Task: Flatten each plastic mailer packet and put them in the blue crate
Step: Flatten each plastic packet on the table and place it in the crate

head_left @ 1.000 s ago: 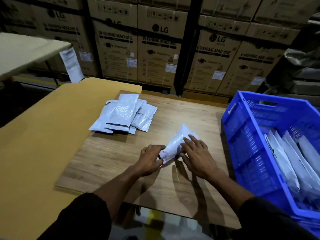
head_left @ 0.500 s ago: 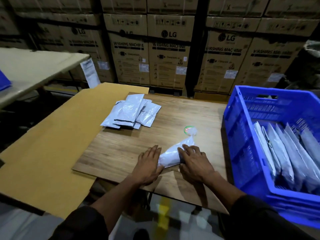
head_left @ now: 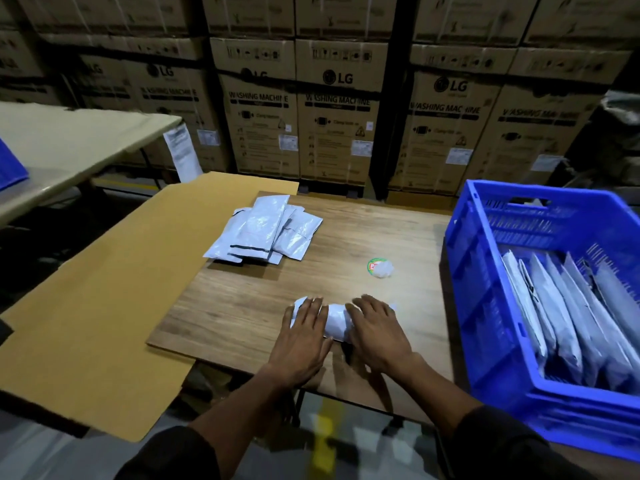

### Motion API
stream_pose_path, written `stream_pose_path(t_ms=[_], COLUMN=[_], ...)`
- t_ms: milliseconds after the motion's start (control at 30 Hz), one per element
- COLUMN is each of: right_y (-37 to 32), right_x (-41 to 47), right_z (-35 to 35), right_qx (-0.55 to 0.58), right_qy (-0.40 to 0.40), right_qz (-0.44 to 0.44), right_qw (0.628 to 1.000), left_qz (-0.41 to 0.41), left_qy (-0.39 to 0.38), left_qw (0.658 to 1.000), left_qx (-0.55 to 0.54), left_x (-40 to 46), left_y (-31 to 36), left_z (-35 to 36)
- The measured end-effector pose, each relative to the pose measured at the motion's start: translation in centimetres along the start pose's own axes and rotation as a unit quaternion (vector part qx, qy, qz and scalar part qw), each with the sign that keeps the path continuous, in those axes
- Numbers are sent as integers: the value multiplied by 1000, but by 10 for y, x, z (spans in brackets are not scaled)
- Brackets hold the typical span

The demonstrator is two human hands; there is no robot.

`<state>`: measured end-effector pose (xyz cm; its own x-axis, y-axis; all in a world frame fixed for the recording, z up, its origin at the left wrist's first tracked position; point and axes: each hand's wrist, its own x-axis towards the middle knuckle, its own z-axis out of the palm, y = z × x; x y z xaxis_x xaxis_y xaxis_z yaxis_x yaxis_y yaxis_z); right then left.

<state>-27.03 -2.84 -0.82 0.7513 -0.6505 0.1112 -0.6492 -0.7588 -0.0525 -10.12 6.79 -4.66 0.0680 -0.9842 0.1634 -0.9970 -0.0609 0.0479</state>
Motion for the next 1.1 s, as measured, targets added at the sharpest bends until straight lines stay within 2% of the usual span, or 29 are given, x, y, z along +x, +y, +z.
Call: stream_pose_path(t_ms=[133, 267, 500, 767, 1100], right_y=[-11, -6, 2, 1, 3], right_x=[-6, -7, -1, 3, -1], right_z=[27, 44, 55, 59, 59], right_qx=[5, 8, 6, 23, 8], right_qy=[-78, -130, -118, -103, -110], right_qz=[11, 42, 39, 64, 50], right_qw=[997, 991, 992, 992, 993], left_qz=[33, 46, 36, 40, 55], left_qy=[2, -38, -49, -31, -43], left_qw=[999, 998, 996, 997, 995], left_qx=[0, -20, -59, -62, -65], left_x=[7, 12, 16, 22, 16], left_y=[-9, -18, -26, -31, -36], left_z=[11, 22, 45, 57, 59])
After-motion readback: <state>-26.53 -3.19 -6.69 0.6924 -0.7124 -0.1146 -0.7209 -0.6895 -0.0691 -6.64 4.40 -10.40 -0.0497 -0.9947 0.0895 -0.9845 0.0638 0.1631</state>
